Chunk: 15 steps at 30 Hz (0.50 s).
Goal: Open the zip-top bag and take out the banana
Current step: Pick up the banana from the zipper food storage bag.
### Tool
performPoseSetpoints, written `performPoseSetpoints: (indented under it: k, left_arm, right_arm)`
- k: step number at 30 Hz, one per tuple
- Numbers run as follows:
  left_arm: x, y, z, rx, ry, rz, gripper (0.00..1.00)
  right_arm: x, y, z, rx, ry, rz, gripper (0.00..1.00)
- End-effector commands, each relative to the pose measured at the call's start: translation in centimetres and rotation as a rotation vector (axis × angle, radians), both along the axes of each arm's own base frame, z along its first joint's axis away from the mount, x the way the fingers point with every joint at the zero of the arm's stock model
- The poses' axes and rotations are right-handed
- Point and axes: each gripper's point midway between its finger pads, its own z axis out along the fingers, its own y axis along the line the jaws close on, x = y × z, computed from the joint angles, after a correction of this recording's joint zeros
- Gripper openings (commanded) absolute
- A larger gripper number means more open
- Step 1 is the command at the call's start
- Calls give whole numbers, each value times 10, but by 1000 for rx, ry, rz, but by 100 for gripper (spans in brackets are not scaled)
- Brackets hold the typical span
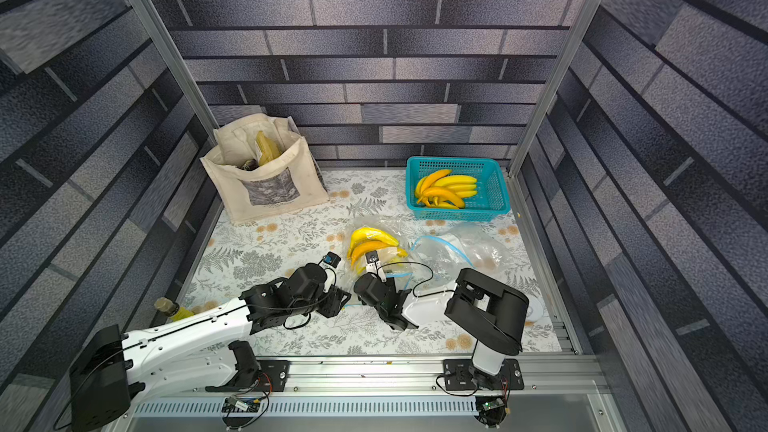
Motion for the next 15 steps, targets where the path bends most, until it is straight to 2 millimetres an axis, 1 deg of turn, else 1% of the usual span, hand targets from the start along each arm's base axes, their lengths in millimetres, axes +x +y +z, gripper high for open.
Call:
performPoseSetpoints:
  k: [1, 6, 9, 11, 13, 15]
  left_arm:
    - [3, 0, -1, 16, -30, 3, 56]
    - [3, -7, -4, 17, -28, -12, 54]
    - [4, -12, -10, 36, -18, -17, 51]
    - [6, -12, -15, 54, -15, 0, 50]
    - [9, -14, -17, 56, -16, 8, 46]
    - [14, -12, -15, 61, -34, 32, 39]
  right_arm:
    - [5, -4, 8, 8, -6, -26, 71]
    - [6, 0, 10, 15, -4, -23, 71]
    - [6, 0, 11, 21, -4, -26, 71]
    - [6, 0, 13, 24, -5, -25, 71]
    - [6, 0, 14, 26, -5, -24, 71]
    - [5, 1, 13, 25, 0, -18, 70]
